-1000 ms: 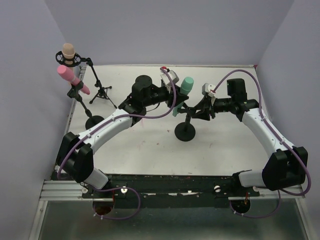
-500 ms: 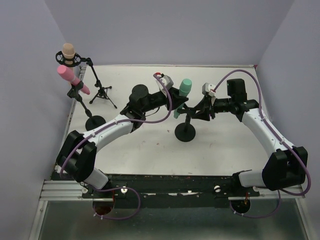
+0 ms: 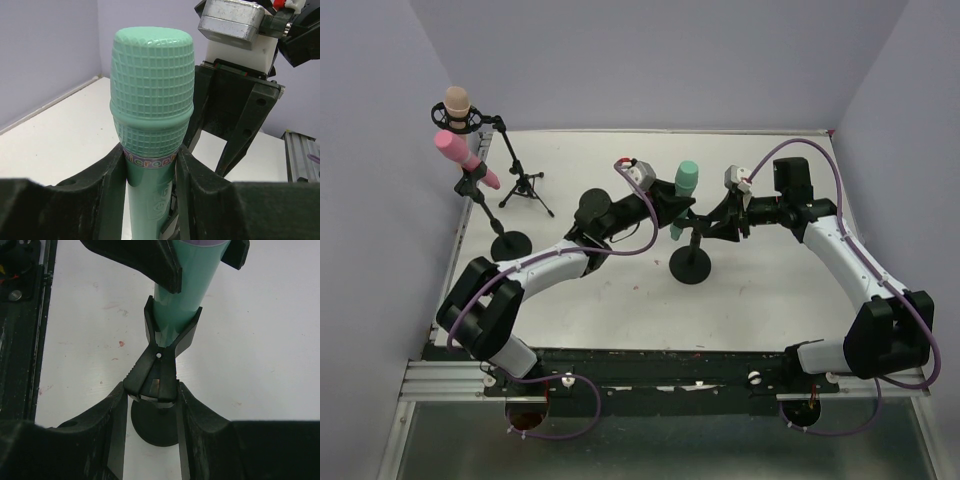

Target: Attach the microphones to the stand

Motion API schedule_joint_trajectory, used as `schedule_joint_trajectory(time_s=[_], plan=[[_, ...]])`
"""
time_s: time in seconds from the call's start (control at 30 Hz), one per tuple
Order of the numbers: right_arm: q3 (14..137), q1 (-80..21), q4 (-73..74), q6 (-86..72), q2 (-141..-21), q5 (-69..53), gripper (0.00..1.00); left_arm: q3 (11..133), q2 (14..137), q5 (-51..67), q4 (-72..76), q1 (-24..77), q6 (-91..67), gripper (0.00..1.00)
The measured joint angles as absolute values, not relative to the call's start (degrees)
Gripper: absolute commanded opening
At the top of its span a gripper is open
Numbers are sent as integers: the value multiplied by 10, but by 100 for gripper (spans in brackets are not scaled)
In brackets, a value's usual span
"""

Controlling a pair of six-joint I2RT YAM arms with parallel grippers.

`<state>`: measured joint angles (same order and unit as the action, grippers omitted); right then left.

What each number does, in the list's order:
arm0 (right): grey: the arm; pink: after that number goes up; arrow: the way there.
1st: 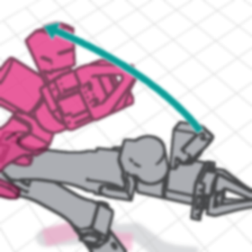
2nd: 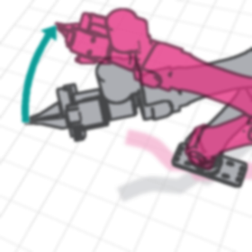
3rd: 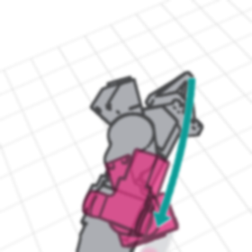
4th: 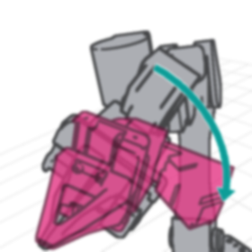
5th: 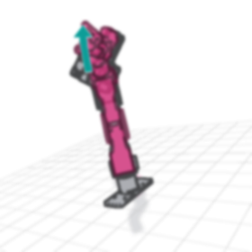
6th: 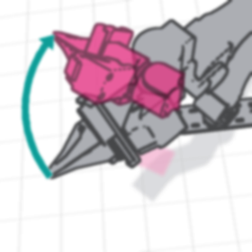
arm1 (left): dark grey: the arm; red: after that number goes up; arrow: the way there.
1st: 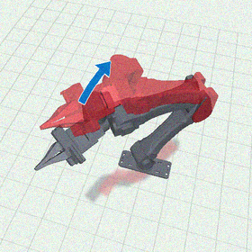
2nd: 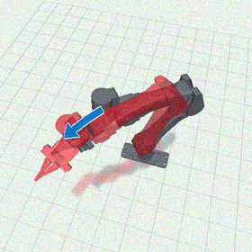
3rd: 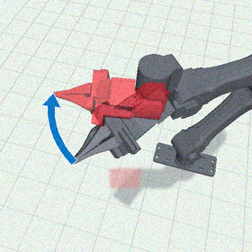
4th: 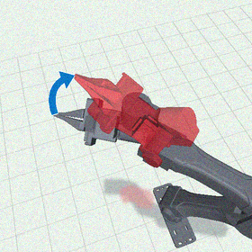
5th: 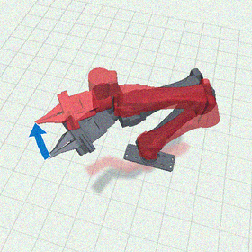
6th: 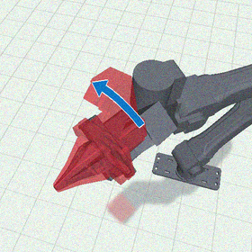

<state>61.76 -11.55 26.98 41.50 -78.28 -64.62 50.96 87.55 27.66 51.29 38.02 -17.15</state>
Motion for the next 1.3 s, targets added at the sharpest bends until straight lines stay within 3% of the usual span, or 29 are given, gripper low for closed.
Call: schedule_joint_trajectory(time_s=[0.43,0.57,0.67,0.87,1.0,1.23,1.3], plan=[[618,-111,269,405,-787,-653,14,498,919,247,608,395,-214,0],[618,-110,269,405,-788,-656,22,494,922,239,620,397,-217,1],[618,-110,269,405,-788,-658,36,487,921,235,630,398,-217,13],[615,-110,269,405,-788,-667,64,473,906,219,625,403,-216,56],[609,-115,269,402,-791,-672,86,470,891,217,596,415,-225,71],[597,-117,270,406,-791,-674,97,464,853,213,525,423,-215,99],[595,-117,270,407,-791,-674,97,457,833,207,513,420,-206,99]])
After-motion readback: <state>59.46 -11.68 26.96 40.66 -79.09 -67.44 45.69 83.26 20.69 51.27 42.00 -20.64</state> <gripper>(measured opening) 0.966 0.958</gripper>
